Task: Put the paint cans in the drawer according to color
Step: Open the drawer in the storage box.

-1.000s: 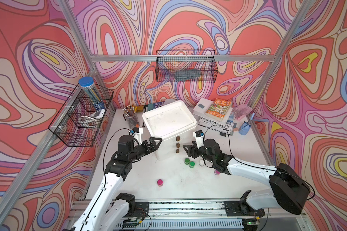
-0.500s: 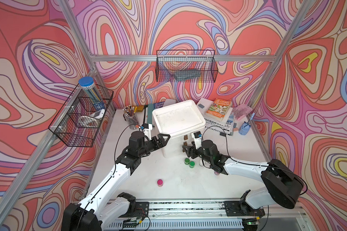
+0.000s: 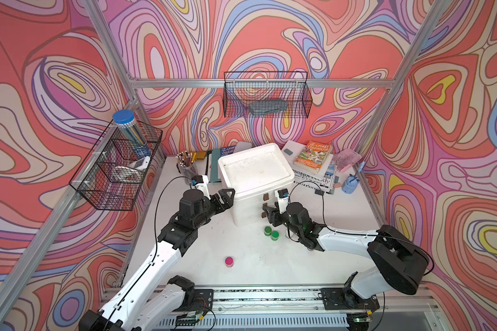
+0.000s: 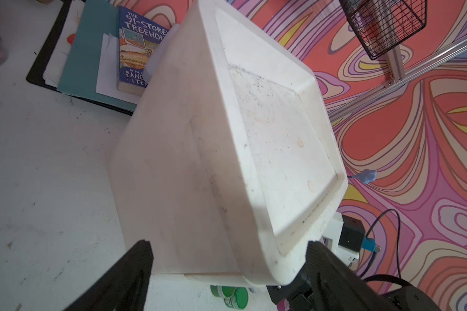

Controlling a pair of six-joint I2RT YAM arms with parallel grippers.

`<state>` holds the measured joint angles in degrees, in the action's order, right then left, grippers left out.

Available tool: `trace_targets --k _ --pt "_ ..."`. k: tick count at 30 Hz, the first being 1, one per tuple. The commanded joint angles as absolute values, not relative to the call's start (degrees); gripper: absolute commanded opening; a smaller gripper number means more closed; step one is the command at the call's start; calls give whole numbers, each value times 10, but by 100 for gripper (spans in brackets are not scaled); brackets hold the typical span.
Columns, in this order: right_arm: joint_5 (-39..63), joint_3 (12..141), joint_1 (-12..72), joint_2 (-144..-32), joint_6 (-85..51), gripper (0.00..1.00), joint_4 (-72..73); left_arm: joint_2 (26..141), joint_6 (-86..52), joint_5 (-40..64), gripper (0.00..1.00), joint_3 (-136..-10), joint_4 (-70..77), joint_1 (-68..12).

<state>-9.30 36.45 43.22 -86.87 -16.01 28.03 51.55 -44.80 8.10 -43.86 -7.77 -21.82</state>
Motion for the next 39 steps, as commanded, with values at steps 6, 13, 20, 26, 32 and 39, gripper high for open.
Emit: trace_targets --k 6,13,20,26,32,39 --pt "-85 363 437 -882 -186 39 318 506 -431 33 87 -452 -122 -232" --pt "-65 342 438 -849 -197 15 297 509 -423 36 87 -462 -120 -238" --pt "-35 332 438 -807 -195 0 249 529 -384 28 87 -491 -141 -265" --pt "-1 327 438 -775 -196 0 209 543 -377 10 87 -495 -147 -289" --pt "39 321 437 -735 -186 0 155 566 -371 4 86 -505 -164 -297" --pt "67 314 438 -692 -173 0 90 597 -371 0 82 -514 -163 -300"
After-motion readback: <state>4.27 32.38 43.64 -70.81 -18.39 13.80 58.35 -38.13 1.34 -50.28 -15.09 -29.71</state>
